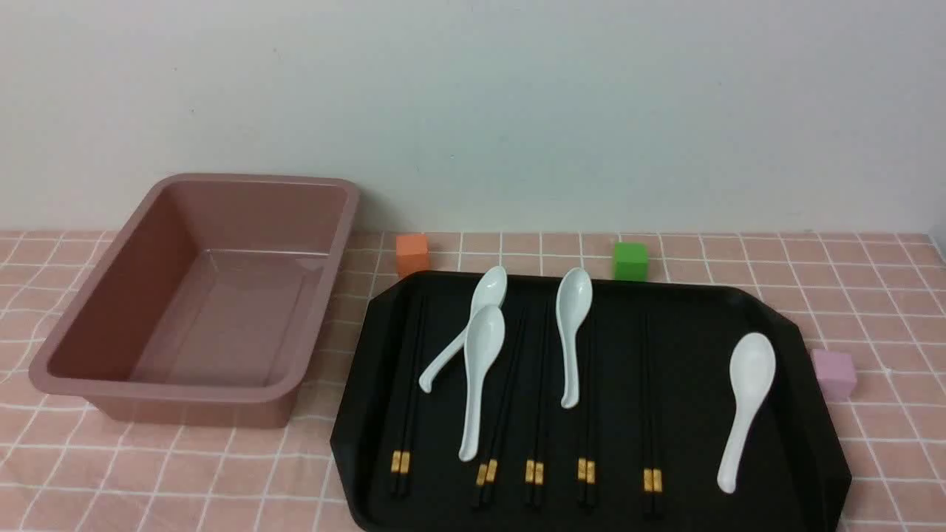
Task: On pink tablecloth take chopsticks from black tray and put them in box.
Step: 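Reach over to the black tray and grasp a pair of chopsticks with the left gripper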
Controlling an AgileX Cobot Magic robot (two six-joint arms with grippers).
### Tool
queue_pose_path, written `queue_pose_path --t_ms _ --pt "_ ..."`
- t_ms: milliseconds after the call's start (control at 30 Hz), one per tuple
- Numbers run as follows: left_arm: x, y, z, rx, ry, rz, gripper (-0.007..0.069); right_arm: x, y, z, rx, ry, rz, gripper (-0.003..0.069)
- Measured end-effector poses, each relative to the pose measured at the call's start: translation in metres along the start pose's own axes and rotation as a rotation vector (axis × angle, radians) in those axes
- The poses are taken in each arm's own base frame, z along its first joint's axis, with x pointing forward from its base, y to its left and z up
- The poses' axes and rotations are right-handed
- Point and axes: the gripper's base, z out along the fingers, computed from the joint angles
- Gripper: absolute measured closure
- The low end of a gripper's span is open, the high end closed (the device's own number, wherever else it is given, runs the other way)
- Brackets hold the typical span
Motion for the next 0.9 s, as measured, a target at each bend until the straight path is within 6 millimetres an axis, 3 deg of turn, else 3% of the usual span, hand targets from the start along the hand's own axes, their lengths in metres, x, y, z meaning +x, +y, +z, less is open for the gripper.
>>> queue_pose_path --t_ms 700,900 --pt "-0.005 -0.001 0.0 0.016 -0.059 -0.008 0.0386 0.0 0.0 0.0 0.0 0.0 0.0 0.0419" --pt "-0.014 -0.008 -0.001 0.112 -0.139 -0.337 0.0386 0.0 0.0 0.0 0.0 0.0 0.0 0.0419"
